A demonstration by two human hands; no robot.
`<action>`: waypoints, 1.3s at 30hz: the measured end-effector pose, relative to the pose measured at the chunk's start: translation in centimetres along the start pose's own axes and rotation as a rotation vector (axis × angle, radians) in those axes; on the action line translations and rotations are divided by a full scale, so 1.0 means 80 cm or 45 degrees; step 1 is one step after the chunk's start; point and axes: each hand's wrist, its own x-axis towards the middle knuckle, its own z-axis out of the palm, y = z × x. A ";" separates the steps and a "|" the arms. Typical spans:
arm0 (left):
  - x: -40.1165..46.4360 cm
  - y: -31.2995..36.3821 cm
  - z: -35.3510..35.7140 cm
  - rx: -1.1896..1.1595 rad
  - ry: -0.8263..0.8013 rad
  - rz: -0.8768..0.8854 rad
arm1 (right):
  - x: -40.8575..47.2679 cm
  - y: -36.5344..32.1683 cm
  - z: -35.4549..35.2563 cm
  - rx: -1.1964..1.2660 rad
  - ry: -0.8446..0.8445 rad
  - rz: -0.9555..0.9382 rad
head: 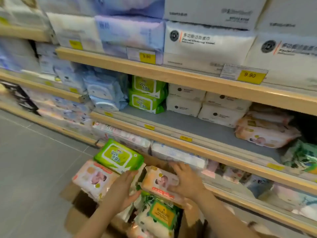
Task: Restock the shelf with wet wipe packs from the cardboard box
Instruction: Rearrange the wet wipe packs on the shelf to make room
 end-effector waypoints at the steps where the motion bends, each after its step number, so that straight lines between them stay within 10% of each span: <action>1: 0.000 -0.002 0.009 -0.015 -0.031 -0.017 | 0.008 0.000 0.011 -0.010 -0.059 0.006; 9: -0.005 -0.002 0.056 -0.128 -0.045 -0.018 | 0.046 0.008 0.087 -0.231 -0.339 0.121; 20: -0.031 -0.066 -0.054 0.173 0.078 0.065 | 0.034 -0.013 0.036 -0.151 -0.109 0.118; 28: 0.005 -0.136 -0.088 0.738 -0.526 0.014 | 0.033 -0.041 -0.003 -0.119 0.048 0.088; 39: -0.025 -0.128 -0.083 0.751 -0.281 0.129 | 0.009 -0.018 -0.037 -0.124 0.185 0.062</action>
